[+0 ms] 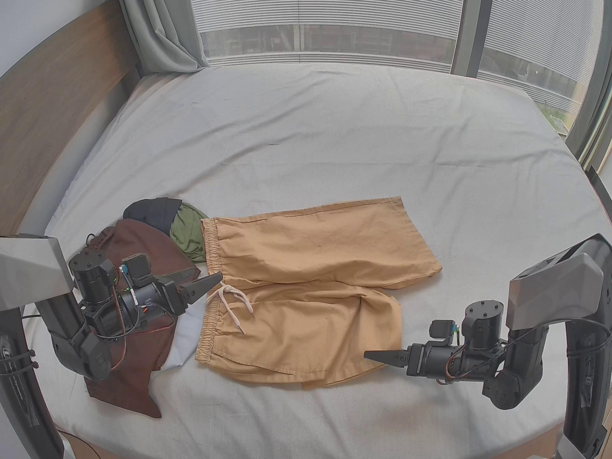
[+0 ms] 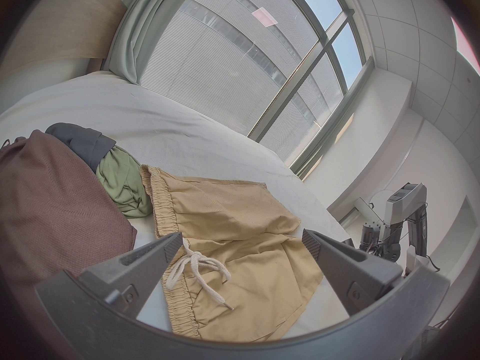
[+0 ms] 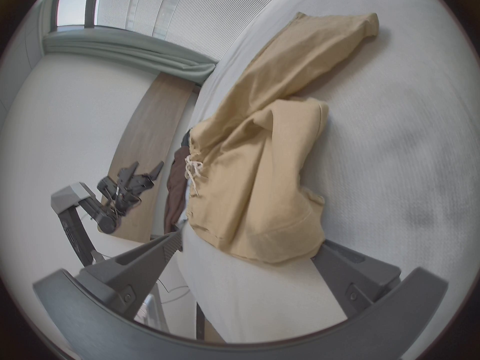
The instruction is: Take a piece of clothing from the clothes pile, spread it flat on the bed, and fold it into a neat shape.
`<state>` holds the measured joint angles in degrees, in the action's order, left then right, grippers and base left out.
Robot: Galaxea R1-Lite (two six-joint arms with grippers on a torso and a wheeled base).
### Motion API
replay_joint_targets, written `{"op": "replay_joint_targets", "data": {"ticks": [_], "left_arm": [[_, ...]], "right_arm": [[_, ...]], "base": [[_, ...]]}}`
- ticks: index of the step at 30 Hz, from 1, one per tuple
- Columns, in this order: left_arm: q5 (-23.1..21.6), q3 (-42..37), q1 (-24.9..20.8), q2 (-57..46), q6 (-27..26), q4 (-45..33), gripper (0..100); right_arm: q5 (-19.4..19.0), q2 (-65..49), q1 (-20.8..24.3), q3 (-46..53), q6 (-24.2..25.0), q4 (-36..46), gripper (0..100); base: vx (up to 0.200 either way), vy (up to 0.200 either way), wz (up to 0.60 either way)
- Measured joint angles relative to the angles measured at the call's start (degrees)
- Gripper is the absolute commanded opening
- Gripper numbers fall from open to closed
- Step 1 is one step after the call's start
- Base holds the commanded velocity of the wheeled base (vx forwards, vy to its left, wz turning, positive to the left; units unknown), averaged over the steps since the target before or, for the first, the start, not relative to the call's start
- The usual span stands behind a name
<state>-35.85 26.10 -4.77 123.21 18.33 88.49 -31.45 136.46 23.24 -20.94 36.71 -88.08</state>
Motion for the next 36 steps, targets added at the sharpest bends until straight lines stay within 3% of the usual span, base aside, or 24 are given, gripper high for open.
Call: {"op": "replay_joint_targets", "data": {"ticks": [4, 23, 36], "left_arm": [[0.00, 0.00, 0.02, 0.09, 0.00, 0.00, 100], [0.00, 0.09, 0.00, 0.49, 0.00, 0.00, 100], [0.00, 0.39, 0.02, 0.66, -0.06, 0.00, 100]], "right_arm": [[0.26, -2.08, 0.05, -1.13, 2.27, -0.11, 100], [0.55, -6.58, -1.18, -2.60, 2.35, -0.09, 100], [0.39, -5.75, 1.45, -7.39, 3.39, -0.09, 100]], "base": [[0.000, 0.000, 0.00], [0.000, 0.000, 0.00], [0.000, 0.000, 0.00]]}}
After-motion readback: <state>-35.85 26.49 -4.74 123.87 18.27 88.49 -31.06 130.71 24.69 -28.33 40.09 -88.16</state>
